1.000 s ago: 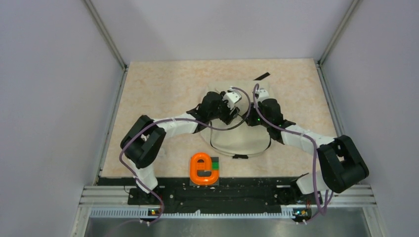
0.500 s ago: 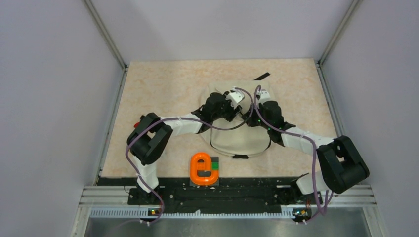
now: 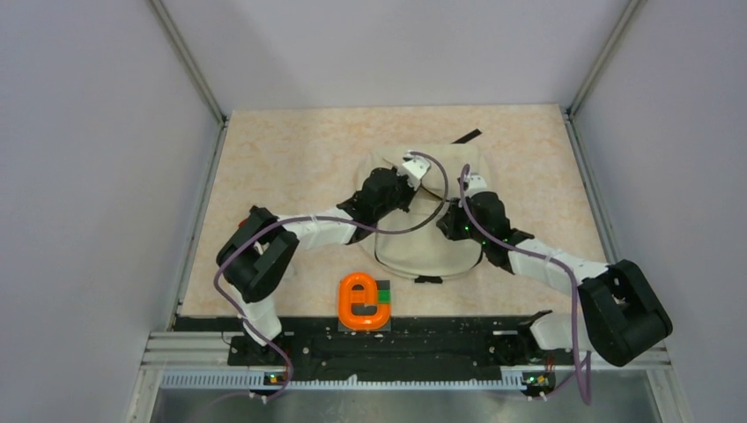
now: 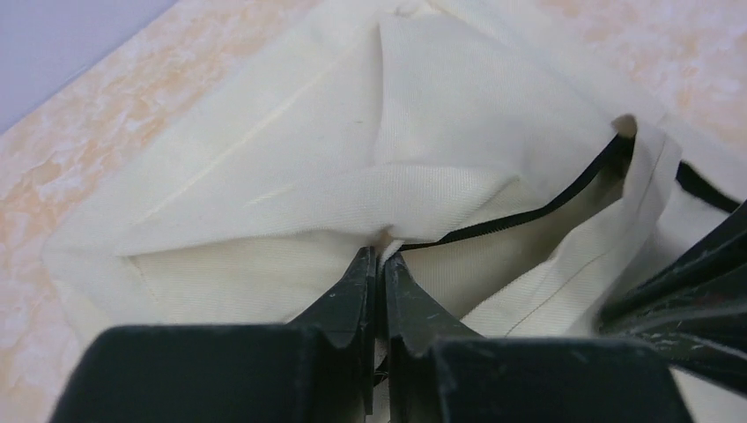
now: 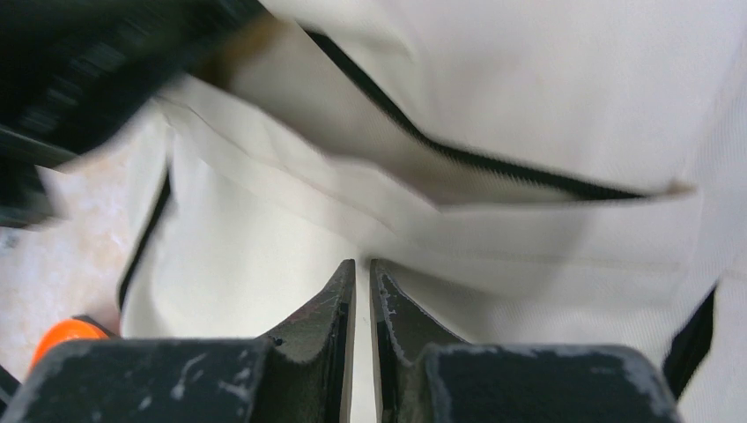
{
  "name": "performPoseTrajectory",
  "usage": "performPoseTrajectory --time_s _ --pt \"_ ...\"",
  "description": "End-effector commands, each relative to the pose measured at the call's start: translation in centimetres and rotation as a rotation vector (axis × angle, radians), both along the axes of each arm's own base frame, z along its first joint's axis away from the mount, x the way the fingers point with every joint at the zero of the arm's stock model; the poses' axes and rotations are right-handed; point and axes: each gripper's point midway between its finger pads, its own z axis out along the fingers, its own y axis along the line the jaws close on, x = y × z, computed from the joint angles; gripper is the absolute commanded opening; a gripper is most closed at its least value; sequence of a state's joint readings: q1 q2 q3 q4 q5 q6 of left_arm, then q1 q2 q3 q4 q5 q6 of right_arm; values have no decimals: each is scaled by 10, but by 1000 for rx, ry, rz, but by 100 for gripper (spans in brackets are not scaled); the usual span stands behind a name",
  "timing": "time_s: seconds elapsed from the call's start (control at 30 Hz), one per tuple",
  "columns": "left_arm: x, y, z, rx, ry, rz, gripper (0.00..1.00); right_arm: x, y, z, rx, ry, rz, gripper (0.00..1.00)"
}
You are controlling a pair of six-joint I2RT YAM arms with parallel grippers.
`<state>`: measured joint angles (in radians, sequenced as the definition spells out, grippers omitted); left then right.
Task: Pack the student bag
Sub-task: Unzip the student bag at the center of the board.
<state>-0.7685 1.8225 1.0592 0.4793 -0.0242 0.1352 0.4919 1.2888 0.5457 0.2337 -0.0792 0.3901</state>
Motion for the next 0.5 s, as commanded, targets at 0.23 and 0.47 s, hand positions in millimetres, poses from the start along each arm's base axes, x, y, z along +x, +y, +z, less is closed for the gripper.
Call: performPoseTrajectory --time_s 0.23,0.47 --pt "-8 -10 99 -250 -13 -41 0 -11 -14 12 -57 -19 -22 15" --pt "-14 -13 94 -257 94 -83 0 -8 -28 80 -99 -226 -15 52"
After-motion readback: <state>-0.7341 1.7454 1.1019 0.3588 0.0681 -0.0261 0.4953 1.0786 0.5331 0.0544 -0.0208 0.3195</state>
